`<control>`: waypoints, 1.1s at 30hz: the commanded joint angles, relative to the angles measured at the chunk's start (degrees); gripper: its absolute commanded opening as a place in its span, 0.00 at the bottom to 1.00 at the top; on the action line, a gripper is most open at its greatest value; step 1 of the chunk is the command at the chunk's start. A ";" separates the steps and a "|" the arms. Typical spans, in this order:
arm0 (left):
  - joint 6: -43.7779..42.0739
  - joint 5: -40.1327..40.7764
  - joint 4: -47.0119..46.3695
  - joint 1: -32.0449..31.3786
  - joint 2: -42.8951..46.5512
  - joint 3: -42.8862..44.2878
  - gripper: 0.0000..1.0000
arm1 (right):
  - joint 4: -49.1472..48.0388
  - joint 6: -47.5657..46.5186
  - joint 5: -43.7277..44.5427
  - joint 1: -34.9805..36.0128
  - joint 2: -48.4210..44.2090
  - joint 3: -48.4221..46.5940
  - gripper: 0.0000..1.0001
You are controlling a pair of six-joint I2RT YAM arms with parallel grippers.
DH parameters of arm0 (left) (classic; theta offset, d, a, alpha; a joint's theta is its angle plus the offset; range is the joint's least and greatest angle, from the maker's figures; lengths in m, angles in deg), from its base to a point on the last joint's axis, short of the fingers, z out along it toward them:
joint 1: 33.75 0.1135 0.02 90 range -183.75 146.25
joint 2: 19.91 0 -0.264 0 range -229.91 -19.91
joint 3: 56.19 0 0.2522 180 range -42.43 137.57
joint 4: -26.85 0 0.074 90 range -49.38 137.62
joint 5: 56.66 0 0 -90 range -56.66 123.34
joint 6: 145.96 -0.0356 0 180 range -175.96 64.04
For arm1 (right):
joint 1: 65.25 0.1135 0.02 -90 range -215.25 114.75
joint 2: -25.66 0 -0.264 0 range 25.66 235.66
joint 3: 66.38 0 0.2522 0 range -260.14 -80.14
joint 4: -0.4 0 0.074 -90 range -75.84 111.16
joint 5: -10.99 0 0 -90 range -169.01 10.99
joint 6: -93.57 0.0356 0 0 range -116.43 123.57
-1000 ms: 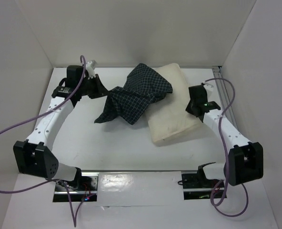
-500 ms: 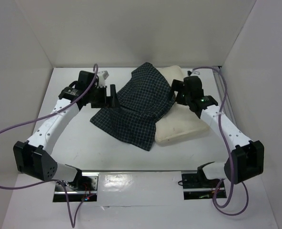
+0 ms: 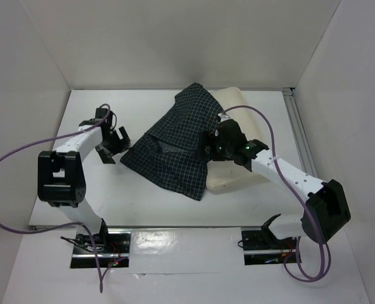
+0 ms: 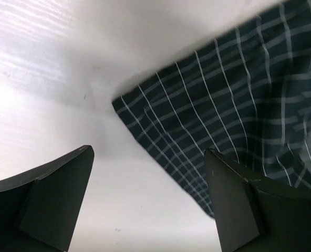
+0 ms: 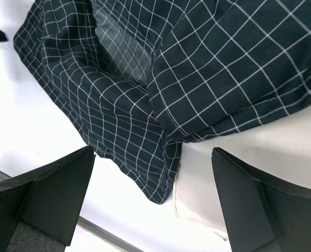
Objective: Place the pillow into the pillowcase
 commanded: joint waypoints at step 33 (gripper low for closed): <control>1.81 -6.13 2.04 8.29 7.38 25.17 0.00 | -4.83 -8.60 -2.99 0.08 24.97 -42.05 0.00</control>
